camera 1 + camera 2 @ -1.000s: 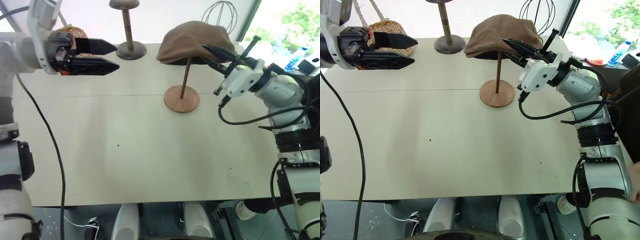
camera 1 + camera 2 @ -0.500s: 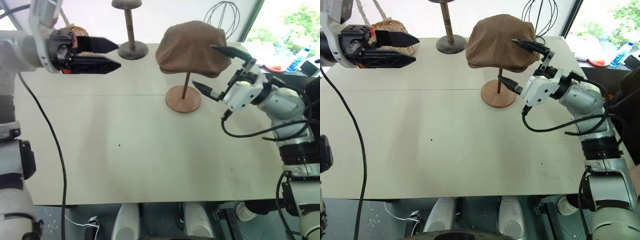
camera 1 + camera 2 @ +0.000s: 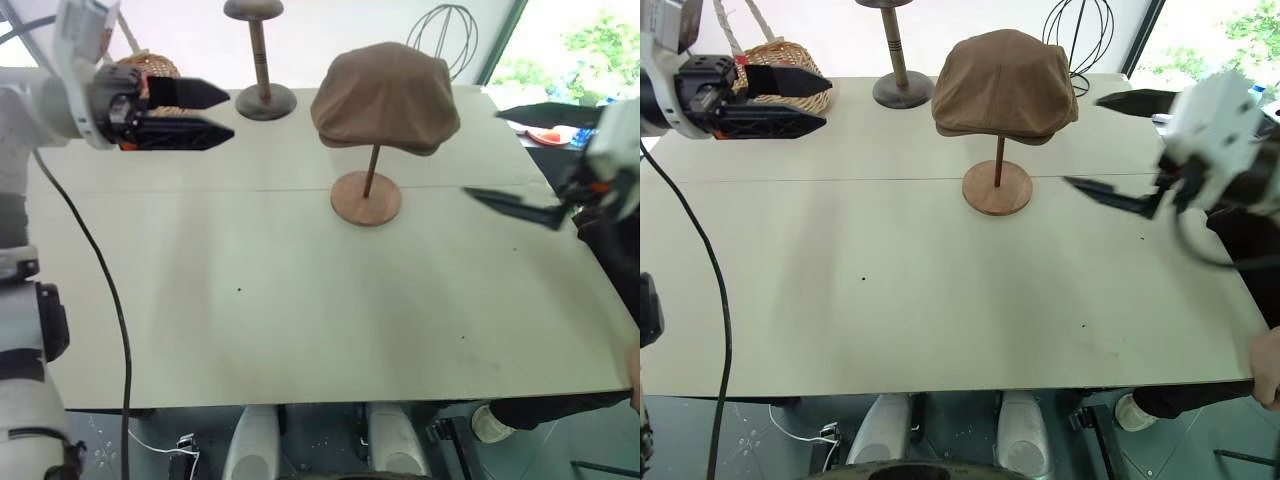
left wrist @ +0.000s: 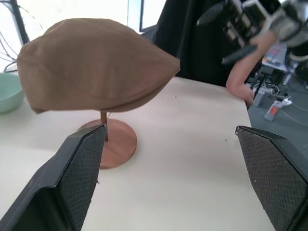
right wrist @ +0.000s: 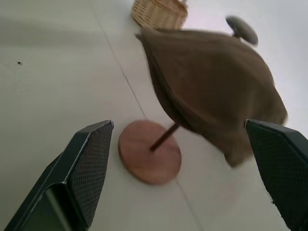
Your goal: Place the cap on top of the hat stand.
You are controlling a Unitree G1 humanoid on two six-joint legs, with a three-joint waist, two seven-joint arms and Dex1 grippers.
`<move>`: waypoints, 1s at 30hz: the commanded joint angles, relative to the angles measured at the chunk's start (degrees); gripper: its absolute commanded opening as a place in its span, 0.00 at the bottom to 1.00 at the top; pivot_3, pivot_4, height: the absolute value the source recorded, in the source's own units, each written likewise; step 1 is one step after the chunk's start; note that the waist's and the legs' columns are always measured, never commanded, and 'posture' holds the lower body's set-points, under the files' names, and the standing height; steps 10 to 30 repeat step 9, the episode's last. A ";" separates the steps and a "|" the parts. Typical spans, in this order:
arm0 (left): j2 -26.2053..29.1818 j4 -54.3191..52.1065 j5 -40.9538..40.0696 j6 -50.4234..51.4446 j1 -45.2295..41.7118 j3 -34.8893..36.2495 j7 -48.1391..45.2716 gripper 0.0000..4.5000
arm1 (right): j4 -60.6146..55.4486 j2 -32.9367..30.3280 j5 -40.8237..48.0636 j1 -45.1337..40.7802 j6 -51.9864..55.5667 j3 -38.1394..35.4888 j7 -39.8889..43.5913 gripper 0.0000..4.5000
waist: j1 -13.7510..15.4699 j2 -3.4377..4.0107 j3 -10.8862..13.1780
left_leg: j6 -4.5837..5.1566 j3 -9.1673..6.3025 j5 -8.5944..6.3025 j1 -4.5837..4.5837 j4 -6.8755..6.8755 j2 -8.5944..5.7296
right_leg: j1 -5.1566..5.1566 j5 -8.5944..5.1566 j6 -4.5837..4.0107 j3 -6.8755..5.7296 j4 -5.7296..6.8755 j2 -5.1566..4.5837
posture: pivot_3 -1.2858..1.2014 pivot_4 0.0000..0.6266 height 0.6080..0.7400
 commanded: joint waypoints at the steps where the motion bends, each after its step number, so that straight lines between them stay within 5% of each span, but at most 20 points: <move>1: 2.04 -0.74 0.50 -1.75 -0.21 2.10 -0.79 1.00 | 7.54 -3.70 2.69 -4.10 4.68 -1.25 6.64 0.99 | -0.03 0.00 0.01 | 0.00 0.00 0.00 0.00 -0.01 0.01 | -0.01 0.00 0.00 0.00 0.00 0.00 | 0.52 0.24 0.91; 9: 5.35 -0.93 1.35 -3.15 1.44 2.29 -2.06 1.00 | 15.86 -5.94 4.22 -14.76 15.15 5.54 15.50 0.99 | -0.29 0.07 0.04 | 0.08 0.10 -0.06 -0.05 -0.12 0.02 | -0.20 -0.01 0.00 0.07 -0.02 0.00 | 0.52 0.24 0.91; 30: 5.35 -0.93 1.35 -3.15 1.44 2.29 -2.06 1.00 | 15.86 -5.94 4.22 -14.76 15.15 5.54 15.50 0.99 | -0.29 0.07 0.04 | 0.08 0.10 -0.06 -0.05 -0.12 0.02 | -0.20 -0.01 0.00 0.07 -0.02 0.00 | 0.52 0.24 0.91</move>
